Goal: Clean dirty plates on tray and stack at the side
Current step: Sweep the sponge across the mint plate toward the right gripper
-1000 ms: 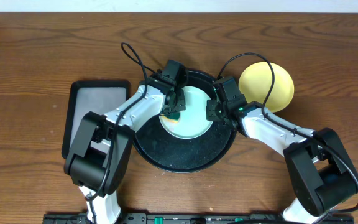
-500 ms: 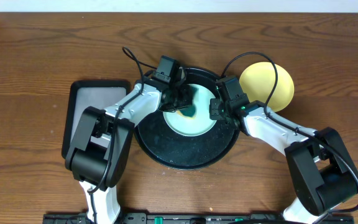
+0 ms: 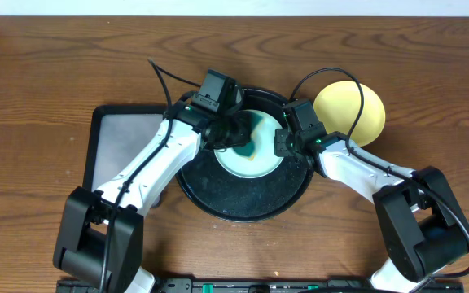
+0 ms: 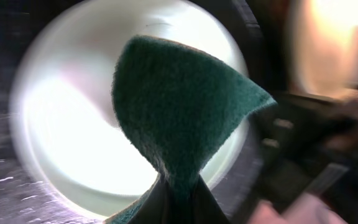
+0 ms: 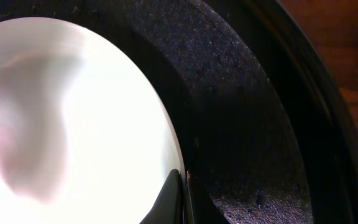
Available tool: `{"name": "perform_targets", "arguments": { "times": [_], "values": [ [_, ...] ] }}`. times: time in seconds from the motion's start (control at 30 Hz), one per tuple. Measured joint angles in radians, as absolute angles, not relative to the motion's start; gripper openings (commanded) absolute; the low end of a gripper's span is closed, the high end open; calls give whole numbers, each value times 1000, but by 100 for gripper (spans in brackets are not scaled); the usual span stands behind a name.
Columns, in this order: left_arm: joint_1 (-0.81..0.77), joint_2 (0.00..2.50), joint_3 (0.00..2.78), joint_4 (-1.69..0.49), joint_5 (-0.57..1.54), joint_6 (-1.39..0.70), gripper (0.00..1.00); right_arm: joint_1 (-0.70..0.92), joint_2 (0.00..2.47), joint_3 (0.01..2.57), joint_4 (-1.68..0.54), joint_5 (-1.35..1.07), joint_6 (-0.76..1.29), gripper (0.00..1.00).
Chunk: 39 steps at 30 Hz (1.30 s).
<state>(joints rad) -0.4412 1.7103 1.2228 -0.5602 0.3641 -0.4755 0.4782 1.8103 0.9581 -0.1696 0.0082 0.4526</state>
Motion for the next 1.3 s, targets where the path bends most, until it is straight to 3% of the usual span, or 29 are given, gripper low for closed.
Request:
{"name": "perform_targets", "arguments": {
  "times": [0.2, 0.43, 1.3],
  "values": [
    [-440, 1741, 1165, -535, 194, -475, 8, 478, 1810, 958, -167, 7, 453, 1],
    [-441, 1841, 1132, -452, 168, -482, 8, 479, 1810, 958, -167, 2, 453, 1],
    [-481, 1847, 1134, -373, 559, -501, 8, 479, 1810, 958, -166, 1, 453, 1]
  ]
}}
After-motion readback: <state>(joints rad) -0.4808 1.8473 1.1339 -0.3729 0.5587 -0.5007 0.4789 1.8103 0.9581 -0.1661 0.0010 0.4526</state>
